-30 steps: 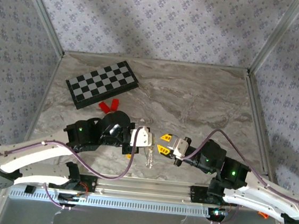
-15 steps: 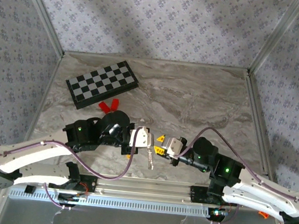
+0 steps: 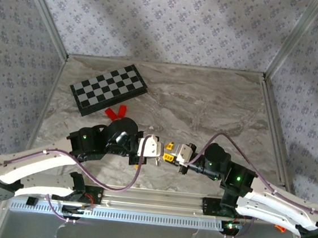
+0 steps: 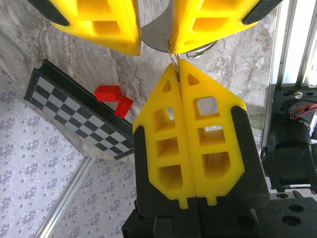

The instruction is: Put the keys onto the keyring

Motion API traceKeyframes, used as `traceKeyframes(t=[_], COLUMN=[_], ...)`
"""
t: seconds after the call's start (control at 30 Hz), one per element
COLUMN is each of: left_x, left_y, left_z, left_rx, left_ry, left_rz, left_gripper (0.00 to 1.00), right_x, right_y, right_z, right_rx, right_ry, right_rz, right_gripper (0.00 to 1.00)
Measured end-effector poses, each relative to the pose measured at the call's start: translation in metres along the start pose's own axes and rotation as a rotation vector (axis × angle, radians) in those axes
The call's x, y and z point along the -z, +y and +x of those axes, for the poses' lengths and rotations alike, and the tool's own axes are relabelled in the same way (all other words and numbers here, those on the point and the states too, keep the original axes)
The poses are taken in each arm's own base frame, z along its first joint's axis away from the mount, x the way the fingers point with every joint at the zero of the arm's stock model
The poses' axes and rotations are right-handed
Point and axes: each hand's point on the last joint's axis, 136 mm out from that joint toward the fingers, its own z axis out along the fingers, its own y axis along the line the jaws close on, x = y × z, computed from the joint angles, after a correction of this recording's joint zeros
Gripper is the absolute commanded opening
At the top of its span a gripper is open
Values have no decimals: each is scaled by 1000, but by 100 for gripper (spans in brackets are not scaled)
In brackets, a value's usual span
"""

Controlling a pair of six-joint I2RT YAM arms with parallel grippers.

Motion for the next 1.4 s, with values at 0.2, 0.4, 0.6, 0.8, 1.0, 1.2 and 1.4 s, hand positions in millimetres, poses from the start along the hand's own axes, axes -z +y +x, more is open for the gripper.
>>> traceKeyframes(t=[0.2,0.4,0.6,0.8,1.0,1.2,1.4], left_x=[0,0,4,18,32,31,31], left_y=[0,0,0,3,15,8,6], left_z=[0,0,-3,-10,-16,-27,-36], left_rx=[0,0,10,78,161,166,157], left_ry=[-1,-2,-19,-162,-287,-333,-372], left_rz=[1,3,-3,-40,-71,-9,16], left_gripper=[0,0,19,24,26,29,30], right_x=[-3,-4,-3,8,17,20,18], right_y=[3,6,6,6,-1,-6,-7], right_z=[1,1,-2,0,-10,-19,-20], right_rx=[-6,-17,-17,-36,-68,-92,-112], right_ry=[0,-1,-16,-52,-111,-163,-181], right_rz=[-20,-38,-45,-41,-40,-45,-64], right_gripper=[19,8,0,0,0,0,0])
